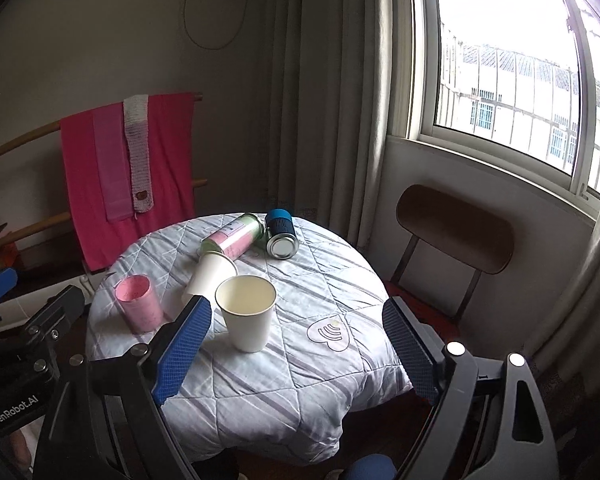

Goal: Flip cup upright

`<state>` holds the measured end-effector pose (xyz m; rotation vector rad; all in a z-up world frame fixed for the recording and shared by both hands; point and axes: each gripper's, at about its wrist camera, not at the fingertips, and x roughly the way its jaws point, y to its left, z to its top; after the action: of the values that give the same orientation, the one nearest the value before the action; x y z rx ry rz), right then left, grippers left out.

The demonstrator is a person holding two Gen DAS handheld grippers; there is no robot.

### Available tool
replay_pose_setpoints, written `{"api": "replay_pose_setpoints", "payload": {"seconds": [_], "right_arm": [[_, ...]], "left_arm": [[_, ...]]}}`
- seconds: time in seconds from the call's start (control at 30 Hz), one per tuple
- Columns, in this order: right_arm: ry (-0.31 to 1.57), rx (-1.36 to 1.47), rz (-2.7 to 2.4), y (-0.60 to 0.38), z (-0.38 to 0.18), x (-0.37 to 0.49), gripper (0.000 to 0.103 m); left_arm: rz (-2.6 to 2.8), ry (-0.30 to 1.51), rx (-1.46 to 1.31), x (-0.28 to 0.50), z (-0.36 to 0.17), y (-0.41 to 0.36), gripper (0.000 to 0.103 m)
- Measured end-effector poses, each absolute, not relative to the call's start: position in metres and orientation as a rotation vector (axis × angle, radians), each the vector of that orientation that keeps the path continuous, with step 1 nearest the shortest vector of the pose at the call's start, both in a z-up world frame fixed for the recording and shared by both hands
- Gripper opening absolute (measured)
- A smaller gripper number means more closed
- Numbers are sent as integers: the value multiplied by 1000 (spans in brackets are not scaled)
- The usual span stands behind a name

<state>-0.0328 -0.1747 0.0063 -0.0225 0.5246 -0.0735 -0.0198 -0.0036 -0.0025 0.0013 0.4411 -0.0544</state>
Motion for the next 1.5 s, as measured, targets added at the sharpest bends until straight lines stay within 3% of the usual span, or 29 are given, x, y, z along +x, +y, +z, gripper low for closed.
{"api": "replay_pose_setpoints", "payload": {"seconds": [0.7, 1.5], "right_arm": [[288, -27, -19, -164, 6, -46, 89], [266, -3, -47, -174, 1, -41, 89]], "left_arm": [[23, 319, 11, -23, 1, -1, 103], [-3, 275, 30, -16, -5, -11, 103]]}}
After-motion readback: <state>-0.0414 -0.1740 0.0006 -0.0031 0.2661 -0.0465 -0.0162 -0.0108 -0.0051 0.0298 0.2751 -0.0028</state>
